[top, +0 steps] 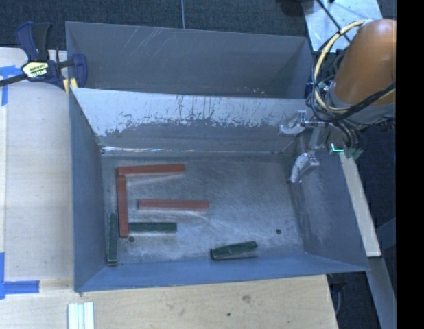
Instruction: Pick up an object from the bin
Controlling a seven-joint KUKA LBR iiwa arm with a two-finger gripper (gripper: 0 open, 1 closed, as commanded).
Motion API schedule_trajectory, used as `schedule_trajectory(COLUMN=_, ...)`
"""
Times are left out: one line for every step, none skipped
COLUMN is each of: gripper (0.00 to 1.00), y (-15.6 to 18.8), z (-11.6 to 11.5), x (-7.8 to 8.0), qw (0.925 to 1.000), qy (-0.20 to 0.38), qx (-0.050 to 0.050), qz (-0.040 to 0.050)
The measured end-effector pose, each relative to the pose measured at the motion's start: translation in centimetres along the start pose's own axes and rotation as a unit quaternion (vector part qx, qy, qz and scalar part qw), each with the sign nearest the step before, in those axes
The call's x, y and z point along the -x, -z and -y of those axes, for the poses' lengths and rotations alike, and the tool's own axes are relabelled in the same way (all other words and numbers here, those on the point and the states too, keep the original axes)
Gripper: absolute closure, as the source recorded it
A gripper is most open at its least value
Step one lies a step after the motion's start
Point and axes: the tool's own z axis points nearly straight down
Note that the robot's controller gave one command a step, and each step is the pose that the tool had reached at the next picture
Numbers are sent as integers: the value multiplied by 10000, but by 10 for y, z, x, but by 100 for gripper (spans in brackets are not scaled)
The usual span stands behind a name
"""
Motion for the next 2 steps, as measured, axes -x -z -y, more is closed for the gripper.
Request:
schedule_trajectory(gripper=0, y=4, z=0, x=2, qw=10000, qy=10, qx=-7, qz=40)
schedule_trajectory(gripper=0, y=-36, z=-39, x=2, qw=10000, qy=-28, qx=-22, qz=80)
